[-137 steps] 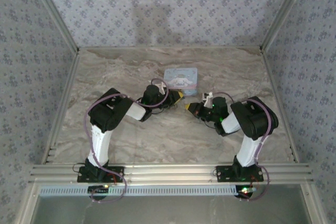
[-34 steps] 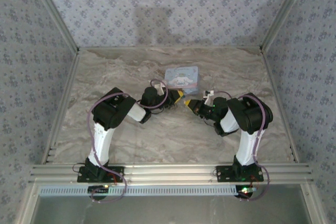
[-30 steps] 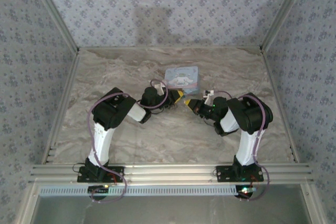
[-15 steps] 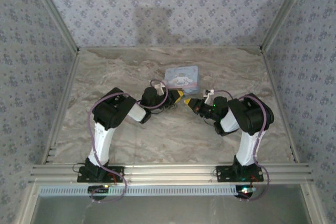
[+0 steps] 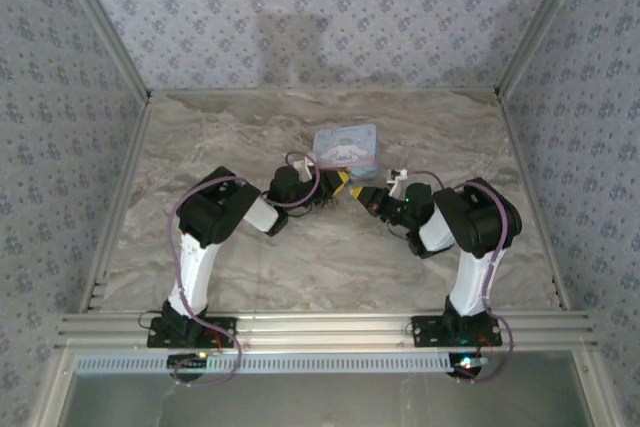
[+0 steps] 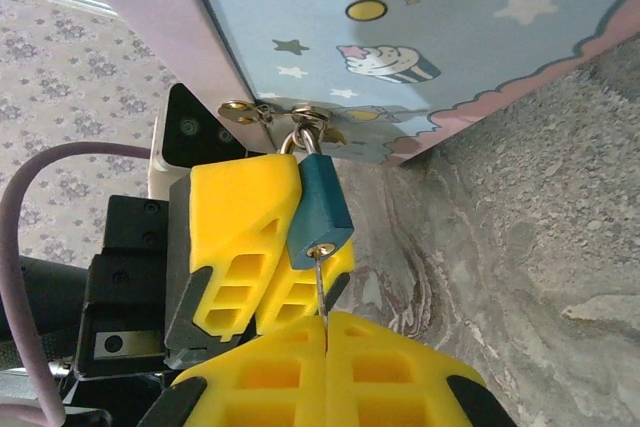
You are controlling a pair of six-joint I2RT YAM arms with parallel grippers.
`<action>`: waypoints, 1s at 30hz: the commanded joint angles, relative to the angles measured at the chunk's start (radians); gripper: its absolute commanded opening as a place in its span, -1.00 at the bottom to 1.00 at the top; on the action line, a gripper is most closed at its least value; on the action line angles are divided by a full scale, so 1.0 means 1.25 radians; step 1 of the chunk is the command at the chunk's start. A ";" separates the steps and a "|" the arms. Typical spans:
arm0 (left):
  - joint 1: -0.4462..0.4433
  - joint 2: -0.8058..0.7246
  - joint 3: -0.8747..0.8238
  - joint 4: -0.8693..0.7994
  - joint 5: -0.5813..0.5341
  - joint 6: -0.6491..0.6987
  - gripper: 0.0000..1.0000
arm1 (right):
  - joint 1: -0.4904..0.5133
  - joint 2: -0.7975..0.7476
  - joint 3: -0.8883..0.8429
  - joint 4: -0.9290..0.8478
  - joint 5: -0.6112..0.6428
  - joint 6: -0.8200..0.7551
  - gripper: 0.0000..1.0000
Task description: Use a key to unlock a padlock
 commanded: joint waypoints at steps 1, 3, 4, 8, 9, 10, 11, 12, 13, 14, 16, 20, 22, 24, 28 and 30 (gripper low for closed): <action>-0.028 0.045 -0.020 -0.075 0.062 -0.055 -1.00 | 0.006 0.000 0.040 0.003 0.044 -0.046 -1.00; -0.028 0.045 -0.020 -0.072 0.064 -0.057 -1.00 | 0.007 0.009 0.043 0.013 0.054 -0.050 -1.00; -0.029 0.045 -0.021 -0.068 0.064 -0.058 -1.00 | 0.008 0.013 0.048 0.014 0.056 -0.051 -1.00; -0.031 0.042 -0.025 -0.061 0.063 -0.061 -1.00 | 0.006 0.028 0.061 0.030 0.058 -0.039 -1.00; -0.029 0.041 -0.026 -0.061 0.062 -0.060 -1.00 | 0.005 0.030 0.065 0.034 0.059 -0.029 -1.00; -0.031 0.040 -0.028 -0.062 0.060 -0.059 -1.00 | 0.006 0.030 0.067 0.034 0.059 -0.024 -1.00; -0.031 0.040 -0.030 -0.064 0.059 -0.058 -1.00 | 0.007 0.029 0.070 0.035 0.059 -0.022 -1.00; -0.031 0.041 -0.030 -0.061 0.059 -0.059 -1.00 | 0.010 0.029 0.073 0.035 0.058 -0.017 -1.00; -0.030 0.042 -0.030 -0.060 0.059 -0.059 -1.00 | 0.011 0.030 0.076 0.034 0.058 -0.008 -1.00; -0.032 0.043 -0.029 -0.060 0.059 -0.059 -1.00 | 0.012 0.031 0.081 0.034 0.055 -0.002 -1.00; -0.031 0.044 -0.027 -0.062 0.059 -0.057 -1.00 | 0.012 0.029 0.082 0.035 0.059 0.006 -1.00; -0.032 0.042 -0.033 -0.069 0.053 -0.046 -1.00 | 0.007 0.018 0.084 0.035 0.052 0.035 -1.00; -0.032 0.045 -0.035 -0.068 0.053 -0.045 -1.00 | 0.004 0.017 0.083 0.035 0.059 0.060 -1.00; -0.032 0.046 -0.036 -0.065 0.053 -0.046 -1.00 | 0.001 0.021 0.088 0.035 0.060 0.075 -1.00; -0.032 0.046 -0.038 -0.060 0.053 -0.046 -1.00 | -0.006 0.036 0.094 0.035 0.066 0.112 -1.00; -0.032 0.047 -0.038 -0.059 0.054 -0.045 -1.00 | -0.009 0.036 0.093 0.034 0.069 0.122 -1.00</action>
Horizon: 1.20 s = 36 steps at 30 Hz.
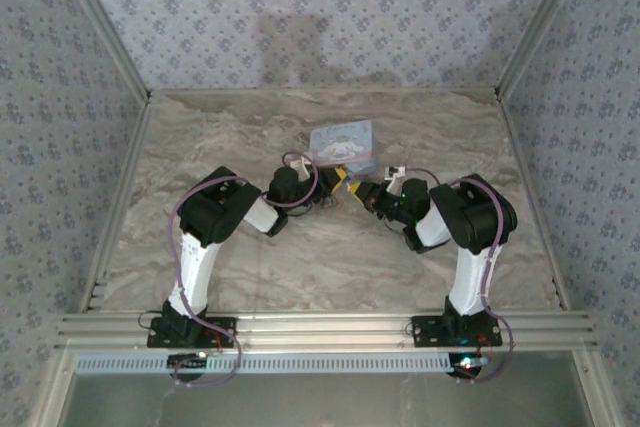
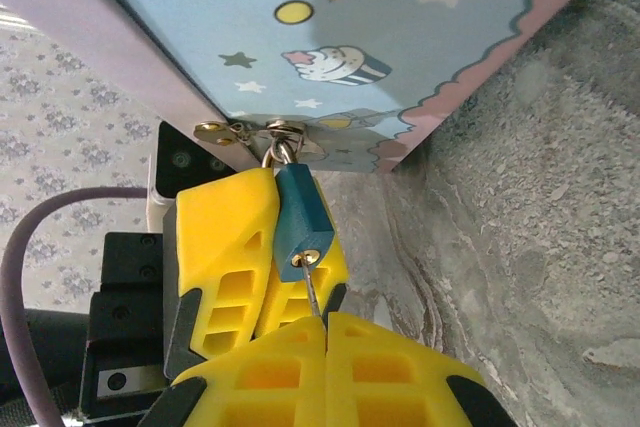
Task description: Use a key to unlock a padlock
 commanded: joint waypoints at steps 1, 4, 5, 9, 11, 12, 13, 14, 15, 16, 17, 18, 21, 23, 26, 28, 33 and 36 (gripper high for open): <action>-0.032 0.042 -0.036 -0.078 0.106 -0.029 -1.00 | -0.016 0.009 0.051 0.048 0.050 0.039 -1.00; -0.032 0.046 -0.035 -0.074 0.110 -0.031 -1.00 | -0.026 0.016 0.056 0.048 0.036 0.060 -1.00; -0.032 0.045 -0.036 -0.072 0.110 -0.032 -1.00 | -0.031 0.012 0.050 0.048 0.040 0.053 -1.00; -0.031 0.046 -0.037 -0.068 0.111 -0.034 -1.00 | -0.041 0.005 0.051 0.046 0.010 0.022 -1.00; -0.032 0.046 -0.034 -0.069 0.111 -0.036 -1.00 | -0.032 -0.007 0.059 0.015 -0.001 -0.007 -1.00; -0.031 0.046 -0.034 -0.069 0.110 -0.036 -1.00 | -0.027 -0.014 0.063 -0.010 -0.003 -0.025 -1.00; -0.031 0.046 -0.032 -0.070 0.109 -0.038 -1.00 | -0.020 -0.022 0.066 -0.036 0.001 -0.046 -1.00; -0.032 0.046 -0.030 -0.070 0.108 -0.039 -1.00 | -0.012 -0.028 0.067 -0.054 0.006 -0.065 -1.00; -0.032 0.047 -0.029 -0.070 0.107 -0.042 -1.00 | -0.007 -0.032 0.069 -0.064 0.012 -0.078 -1.00; -0.031 0.047 -0.029 -0.068 0.105 -0.043 -1.00 | 0.001 -0.037 0.067 -0.074 0.020 -0.093 -1.00; -0.031 0.047 -0.029 -0.067 0.103 -0.045 -1.00 | 0.004 -0.040 0.066 -0.082 0.027 -0.100 -1.00; -0.032 0.047 -0.030 -0.067 0.102 -0.046 -1.00 | 0.008 -0.041 0.063 -0.082 0.035 -0.104 -1.00; -0.031 0.047 -0.031 -0.066 0.098 -0.048 -1.00 | 0.012 -0.032 0.054 -0.047 0.048 -0.091 -1.00; -0.032 0.047 -0.028 -0.068 0.099 -0.048 -1.00 | 0.020 -0.024 0.055 -0.028 0.053 -0.084 -1.00; -0.032 0.046 -0.028 -0.068 0.097 -0.050 -1.00 | 0.027 -0.012 0.055 -0.002 0.069 -0.065 -1.00; -0.032 0.046 -0.029 -0.068 0.095 -0.050 -1.00 | 0.032 -0.002 0.059 0.014 0.074 -0.054 -1.00; -0.031 0.050 -0.031 -0.060 0.089 -0.056 -1.00 | 0.047 0.002 0.038 0.030 0.105 -0.057 -1.00; -0.032 0.053 -0.029 -0.057 0.087 -0.059 -1.00 | 0.056 0.013 0.025 0.048 0.120 -0.054 -1.00</action>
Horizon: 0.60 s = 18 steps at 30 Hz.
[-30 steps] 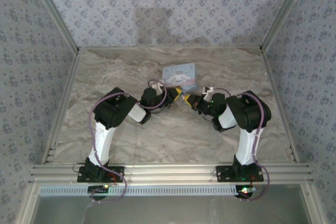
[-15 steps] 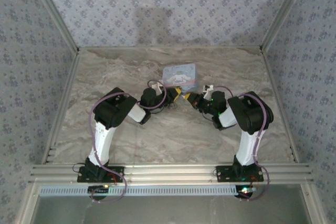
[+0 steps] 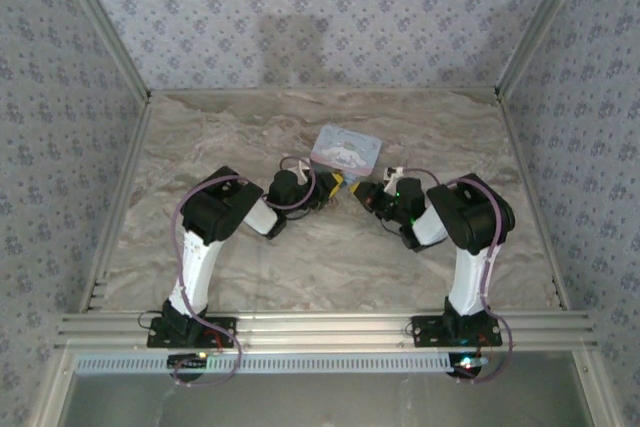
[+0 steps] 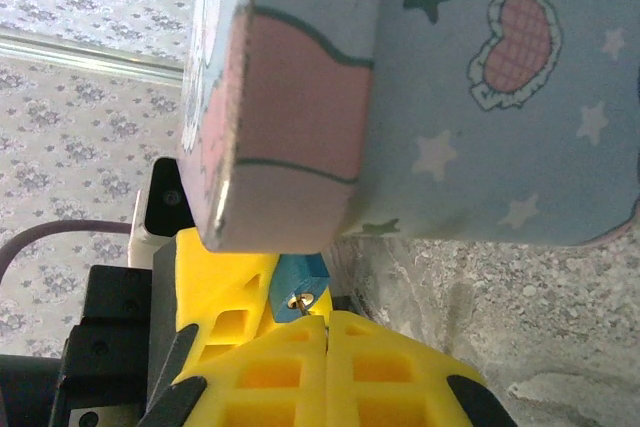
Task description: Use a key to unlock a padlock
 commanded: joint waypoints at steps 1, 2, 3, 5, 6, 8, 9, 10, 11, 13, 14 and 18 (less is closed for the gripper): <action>-0.037 0.030 -0.016 -0.044 0.096 -0.012 -1.00 | 0.030 0.012 0.006 0.121 0.033 0.008 -1.00; -0.037 0.031 -0.017 -0.043 0.096 -0.013 -1.00 | 0.035 0.012 0.005 0.120 0.040 0.006 -1.00; -0.037 0.031 -0.017 -0.041 0.095 -0.014 -1.00 | 0.043 0.012 0.003 0.121 0.049 0.004 -1.00; -0.037 0.031 -0.018 -0.040 0.094 -0.015 -1.00 | 0.053 0.013 0.007 0.121 0.056 0.001 -1.00; -0.037 0.031 -0.019 -0.038 0.092 -0.016 -1.00 | 0.055 0.013 0.007 0.121 0.061 0.001 -1.00; -0.037 0.032 -0.020 -0.037 0.093 -0.015 -1.00 | 0.062 0.010 0.006 0.121 0.072 0.003 -1.00; -0.037 0.032 -0.020 -0.035 0.092 -0.016 -1.00 | 0.066 0.009 0.006 0.121 0.077 0.004 -1.00; -0.037 0.032 -0.022 -0.034 0.093 -0.016 -1.00 | 0.070 0.008 0.006 0.121 0.081 0.008 -1.00; -0.038 0.033 -0.021 -0.033 0.092 -0.017 -1.00 | 0.074 0.008 0.005 0.121 0.085 0.009 -1.00; -0.037 0.035 -0.020 -0.030 0.093 -0.018 -1.00 | 0.082 0.010 0.002 0.121 0.098 0.013 -1.00; -0.037 0.036 -0.018 -0.028 0.092 -0.019 -1.00 | 0.086 0.013 0.002 0.121 0.102 0.017 -1.00; -0.038 0.038 -0.019 -0.025 0.092 -0.020 -1.00 | 0.104 0.015 0.003 0.121 0.117 0.017 -1.00</action>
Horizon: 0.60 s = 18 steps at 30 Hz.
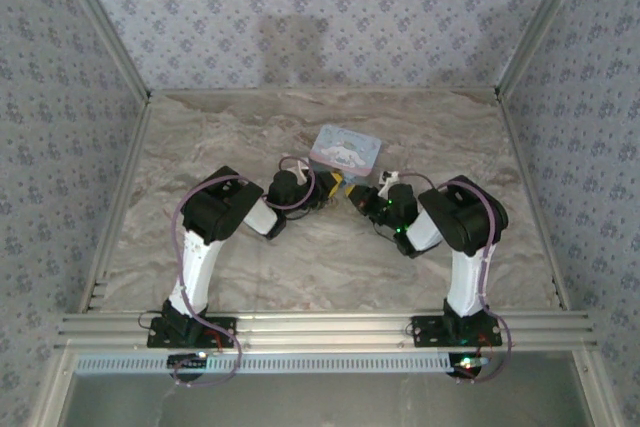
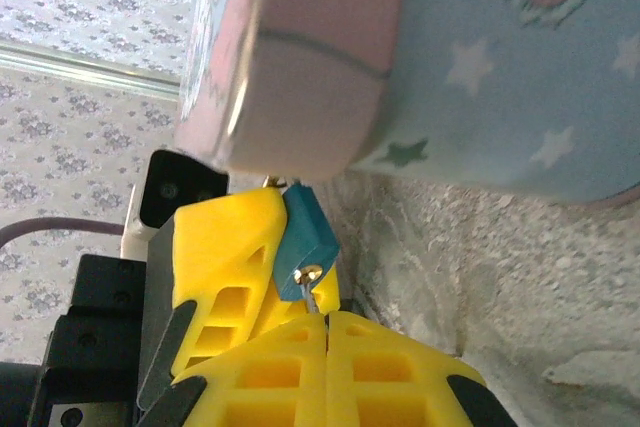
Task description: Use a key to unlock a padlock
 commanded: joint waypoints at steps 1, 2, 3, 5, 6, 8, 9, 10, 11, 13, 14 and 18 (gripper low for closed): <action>-0.039 0.032 -0.018 -0.039 0.101 -0.014 -1.00 | 0.032 0.006 0.019 0.080 0.010 0.001 -1.00; -0.039 0.032 -0.020 -0.037 0.101 -0.015 -1.00 | 0.031 0.006 0.017 0.080 0.014 0.002 -1.00; -0.039 0.032 -0.022 -0.033 0.101 -0.017 -1.00 | 0.027 0.007 0.017 0.081 0.020 0.003 -1.00; -0.038 0.033 -0.026 -0.030 0.103 -0.017 -1.00 | 0.015 0.009 0.016 0.081 0.023 0.001 -1.00; -0.039 0.032 -0.028 -0.027 0.103 -0.018 -1.00 | 0.011 0.009 0.017 0.081 0.022 -0.001 -1.00; -0.039 0.034 -0.031 -0.024 0.107 -0.018 -1.00 | 0.001 0.008 0.022 0.078 0.017 -0.005 -1.00; -0.038 0.034 -0.030 -0.023 0.110 -0.019 -1.00 | -0.002 0.007 0.022 0.074 0.018 -0.005 -1.00; -0.039 0.035 -0.032 -0.018 0.110 -0.021 -1.00 | -0.008 0.009 0.021 0.075 0.020 -0.005 -1.00; -0.039 0.035 -0.034 -0.015 0.109 -0.022 -1.00 | -0.011 0.013 0.020 0.080 0.016 -0.005 -1.00; -0.039 0.036 -0.036 -0.015 0.109 -0.022 -1.00 | -0.014 0.019 0.022 0.080 0.009 -0.008 -1.00; -0.038 0.036 -0.036 -0.014 0.112 -0.023 -1.00 | -0.014 0.019 0.023 0.079 0.007 -0.011 -1.00; -0.038 0.039 -0.030 -0.008 0.116 -0.027 -1.00 | -0.015 0.026 0.040 0.042 -0.017 -0.047 -1.00</action>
